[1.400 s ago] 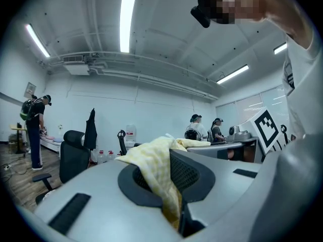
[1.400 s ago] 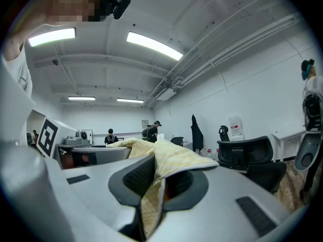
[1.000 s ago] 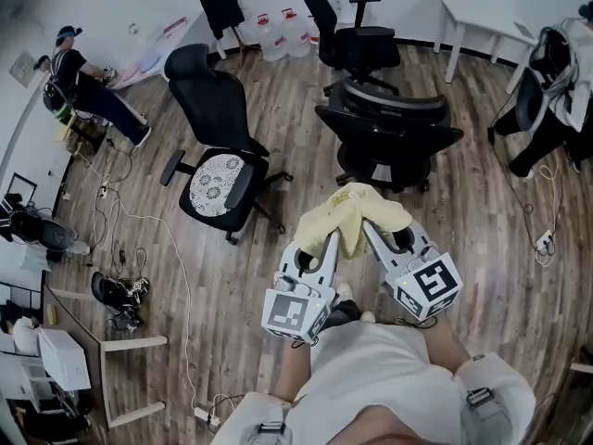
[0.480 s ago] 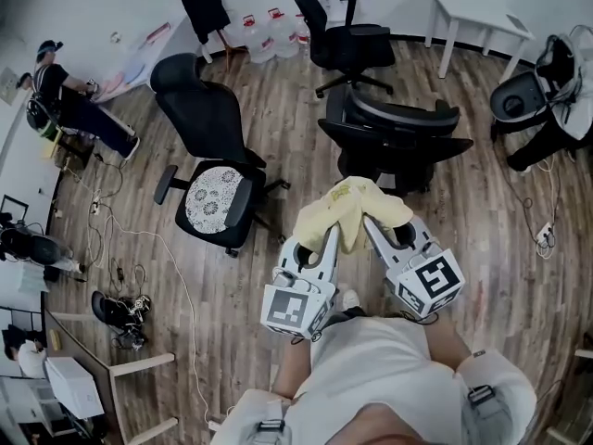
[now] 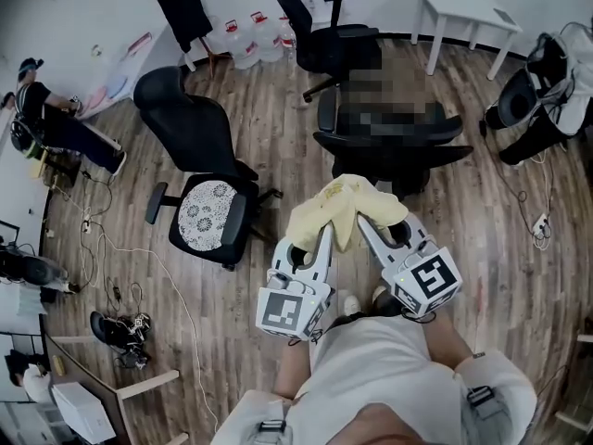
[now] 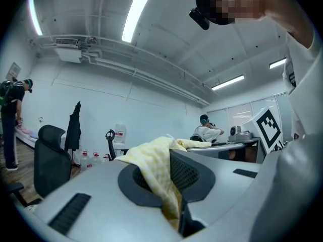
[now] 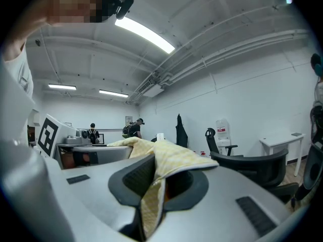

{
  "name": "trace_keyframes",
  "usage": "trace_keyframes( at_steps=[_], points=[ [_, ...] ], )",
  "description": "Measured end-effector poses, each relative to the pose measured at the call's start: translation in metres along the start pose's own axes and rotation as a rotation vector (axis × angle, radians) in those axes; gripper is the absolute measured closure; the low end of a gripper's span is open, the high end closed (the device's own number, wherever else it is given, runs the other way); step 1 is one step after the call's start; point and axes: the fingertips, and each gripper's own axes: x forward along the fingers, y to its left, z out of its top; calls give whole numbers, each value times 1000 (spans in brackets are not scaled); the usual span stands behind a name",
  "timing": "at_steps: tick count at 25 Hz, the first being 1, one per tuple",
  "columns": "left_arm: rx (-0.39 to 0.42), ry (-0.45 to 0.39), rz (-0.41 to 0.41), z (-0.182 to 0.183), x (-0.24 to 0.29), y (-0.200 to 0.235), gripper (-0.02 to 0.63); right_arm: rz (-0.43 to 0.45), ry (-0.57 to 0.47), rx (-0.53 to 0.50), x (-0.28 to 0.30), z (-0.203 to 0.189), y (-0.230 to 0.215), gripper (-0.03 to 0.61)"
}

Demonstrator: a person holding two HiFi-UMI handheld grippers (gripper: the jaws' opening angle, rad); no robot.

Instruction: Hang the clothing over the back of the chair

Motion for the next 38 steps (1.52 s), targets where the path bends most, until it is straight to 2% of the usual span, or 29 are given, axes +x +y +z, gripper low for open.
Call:
trace_keyframes(
  at_steps=[6,14,22,30,38],
  points=[
    [-15,0,14,3,26,15,569,12,6,-5,20,5,-21,516],
    [12,30,88,-5,71,38,569,73,24,9,52,1,-57,515],
    [29,65,174,-4,109,51,569,168,35,27,76,4,-88,517],
    [62,74,248,2,123,63,569,245,22,42,95,7,-101,515],
    [86,62,249,8,133,93,569,260,13,38,129,15,-104,515]
  ],
)
